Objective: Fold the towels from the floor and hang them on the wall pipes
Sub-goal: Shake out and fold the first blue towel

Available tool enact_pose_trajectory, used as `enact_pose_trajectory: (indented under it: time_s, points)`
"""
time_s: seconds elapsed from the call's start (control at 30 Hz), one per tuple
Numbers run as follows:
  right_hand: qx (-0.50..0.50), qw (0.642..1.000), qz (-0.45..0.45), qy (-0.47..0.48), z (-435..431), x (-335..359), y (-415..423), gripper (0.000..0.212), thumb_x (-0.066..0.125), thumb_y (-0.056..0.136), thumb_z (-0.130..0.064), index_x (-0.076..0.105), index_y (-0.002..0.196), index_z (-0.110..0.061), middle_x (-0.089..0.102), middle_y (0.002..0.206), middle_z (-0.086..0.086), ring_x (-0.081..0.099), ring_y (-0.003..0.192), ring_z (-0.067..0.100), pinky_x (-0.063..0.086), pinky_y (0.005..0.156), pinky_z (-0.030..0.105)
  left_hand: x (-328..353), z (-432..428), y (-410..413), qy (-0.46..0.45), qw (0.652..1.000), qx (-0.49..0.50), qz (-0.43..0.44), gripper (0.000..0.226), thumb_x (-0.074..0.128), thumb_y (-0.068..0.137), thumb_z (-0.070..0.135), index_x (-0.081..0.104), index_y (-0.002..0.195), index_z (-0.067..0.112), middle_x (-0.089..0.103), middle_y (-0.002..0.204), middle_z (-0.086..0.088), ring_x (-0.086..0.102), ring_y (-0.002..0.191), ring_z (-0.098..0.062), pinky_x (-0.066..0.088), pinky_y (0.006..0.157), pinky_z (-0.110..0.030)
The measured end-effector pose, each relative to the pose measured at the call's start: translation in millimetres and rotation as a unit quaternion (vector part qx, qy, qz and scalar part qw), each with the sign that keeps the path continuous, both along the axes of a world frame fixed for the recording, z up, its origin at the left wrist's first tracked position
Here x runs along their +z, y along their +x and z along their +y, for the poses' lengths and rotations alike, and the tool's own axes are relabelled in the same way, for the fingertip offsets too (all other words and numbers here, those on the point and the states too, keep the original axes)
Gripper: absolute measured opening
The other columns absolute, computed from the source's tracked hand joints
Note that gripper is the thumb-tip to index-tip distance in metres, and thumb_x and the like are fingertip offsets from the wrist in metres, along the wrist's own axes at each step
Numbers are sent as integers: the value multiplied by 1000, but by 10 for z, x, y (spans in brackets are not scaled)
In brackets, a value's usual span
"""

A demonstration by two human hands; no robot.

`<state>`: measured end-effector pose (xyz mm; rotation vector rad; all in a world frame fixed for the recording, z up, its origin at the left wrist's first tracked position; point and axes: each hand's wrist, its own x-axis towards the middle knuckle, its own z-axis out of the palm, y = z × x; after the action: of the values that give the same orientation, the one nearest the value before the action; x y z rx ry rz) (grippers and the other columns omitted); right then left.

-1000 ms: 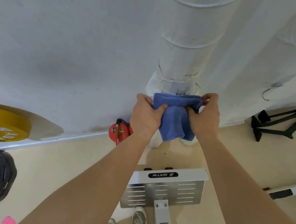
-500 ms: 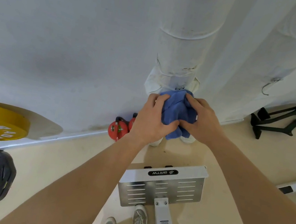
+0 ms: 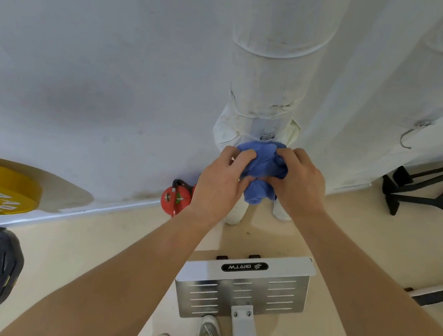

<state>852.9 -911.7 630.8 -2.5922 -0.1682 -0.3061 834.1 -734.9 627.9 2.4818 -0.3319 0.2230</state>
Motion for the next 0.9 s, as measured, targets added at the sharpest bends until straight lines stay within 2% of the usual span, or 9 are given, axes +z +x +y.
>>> enact_pose_trajectory:
  time_s: [0.13, 0.23, 0.4, 0.47, 0.57, 0.67, 0.73, 0.8, 0.9]
  points:
    - [-7, 1000, -2, 13, 26, -38, -40, 41, 82, 68, -20, 66, 106, -13, 60, 90, 7, 58, 58, 31, 50, 50, 34, -20, -29, -5, 4, 1000, 20, 1, 38, 65, 89, 25, 54, 126, 23, 53, 111, -4, 55, 69, -15, 52, 59, -31]
    - [-25, 999, 16, 32, 44, -44, -77, 42, 80, 72, -27, 65, 109, -15, 59, 91, 5, 58, 62, 27, 44, 54, 30, 2, -17, -8, 4, 1000, 19, -1, 39, 66, 89, 26, 55, 126, 24, 53, 112, -2, 53, 70, -11, 49, 61, -25]
    - [-36, 998, 50, 23, 78, 18, -93, 46, 75, 76, -36, 61, 116, -18, 54, 94, 3, 58, 64, 27, 41, 56, 29, 96, -15, -3, 4, 999, 18, 37, 39, 61, 92, 30, 51, 129, 27, 49, 115, 1, 54, 77, -13, 49, 65, -26]
    - [-27, 997, 77, 16, 53, 64, -144, 55, 75, 77, -41, 56, 125, -22, 54, 102, 2, 60, 74, 25, 42, 60, 29, 141, 2, -35, 10, 999, 13, 44, 42, 62, 91, 33, 49, 131, 29, 48, 119, 3, 53, 78, -11, 47, 64, -25]
    - [-14, 995, 100, 3, -12, 132, -223, 67, 74, 76, -49, 48, 135, -29, 48, 127, 0, 56, 105, 23, 48, 71, 32, 237, 39, -77, 5, 998, 9, 63, 48, 64, 89, 38, 47, 134, 30, 45, 124, 4, 53, 85, -9, 45, 65, -23]
    - [-21, 997, 67, -19, -45, 209, -286, 65, 73, 79, -44, 50, 138, -27, 35, 145, 2, 45, 123, 27, 51, 76, 36, 306, 36, -101, 34, 998, 7, 56, 54, 63, 89, 39, 42, 139, 33, 43, 125, 3, 54, 94, -12, 52, 68, -29]
    - [-3, 999, 33, -27, -33, 211, -302, 62, 69, 84, -35, 49, 141, -22, 41, 143, 3, 49, 120, 28, 53, 80, 38, 303, 9, -114, 58, 997, -2, 47, 54, 59, 91, 36, 40, 141, 36, 42, 124, 0, 54, 96, -16, 54, 68, -34]
    - [20, 999, 49, -15, 11, 176, -296, 57, 63, 91, -29, 46, 145, -21, 49, 137, 2, 53, 116, 26, 50, 87, 36, 273, -8, -118, 62, 997, 0, 47, 51, 57, 92, 35, 42, 141, 37, 42, 124, -1, 54, 95, -17, 54, 67, -34]
    - [4, 997, 67, 32, 75, 126, -277, 49, 60, 95, -27, 51, 143, -22, 54, 129, 1, 56, 111, 24, 47, 87, 33, 224, -5, -99, 59, 997, 9, 51, 48, 56, 93, 35, 45, 140, 38, 41, 124, -1, 54, 91, -16, 54, 65, -34]
